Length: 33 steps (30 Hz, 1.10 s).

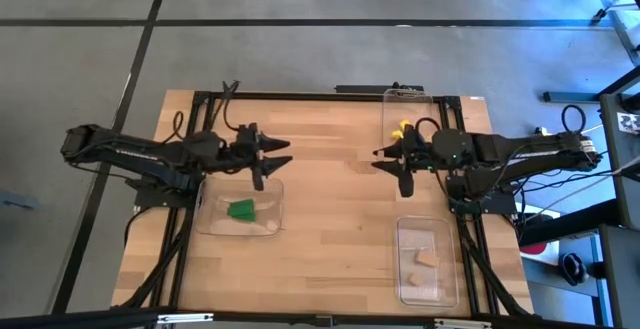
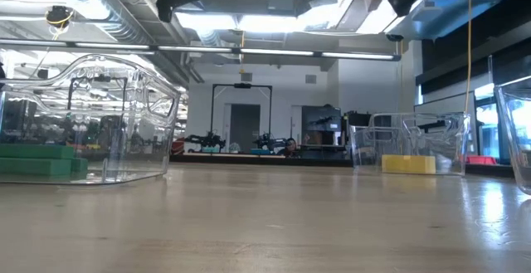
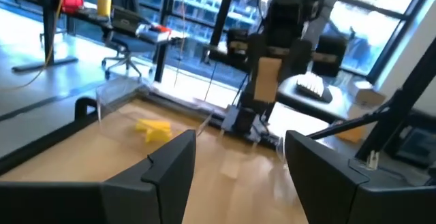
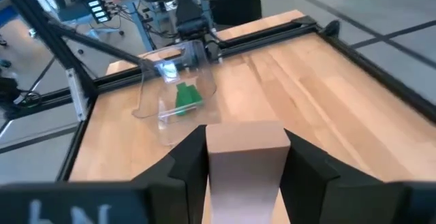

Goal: Sort & place blocks by color
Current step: Put the brown block into the bottom right transparent bin

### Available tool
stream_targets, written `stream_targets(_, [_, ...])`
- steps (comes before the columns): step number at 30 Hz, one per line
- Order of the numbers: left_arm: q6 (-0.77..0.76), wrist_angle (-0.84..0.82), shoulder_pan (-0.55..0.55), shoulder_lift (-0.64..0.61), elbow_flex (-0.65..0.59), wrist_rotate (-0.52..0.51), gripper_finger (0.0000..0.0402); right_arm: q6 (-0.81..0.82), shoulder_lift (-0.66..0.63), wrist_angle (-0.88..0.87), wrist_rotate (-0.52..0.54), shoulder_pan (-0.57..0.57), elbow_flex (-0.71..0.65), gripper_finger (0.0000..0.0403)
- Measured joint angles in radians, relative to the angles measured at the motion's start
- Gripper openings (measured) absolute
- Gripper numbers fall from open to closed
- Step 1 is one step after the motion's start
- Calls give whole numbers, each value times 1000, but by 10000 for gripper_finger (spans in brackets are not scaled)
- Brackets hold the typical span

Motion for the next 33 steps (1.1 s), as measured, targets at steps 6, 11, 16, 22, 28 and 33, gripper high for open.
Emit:
stream_targets(6, [6,31,0,-5,-5,1,216,1,3,10,6,0,0,137])
stream_targets(11, [9,31,0,0,-5,1,217,6,3,11,6,0,0,137])
stream_targets(16, [9,30,1,0,-5,-1,217,129,30,-3,-152,6,0,137])
stream_targets(22, [9,30,1,0,-5,-2,217,379,71,-105,-374,162,0,137])
stream_targets(28, [10,30,1,0,-5,-2,217,728,62,-144,-353,423,0,137])
stream_targets(33, [10,30,1,0,-6,-4,217,997,116,-254,-227,646,1,137])
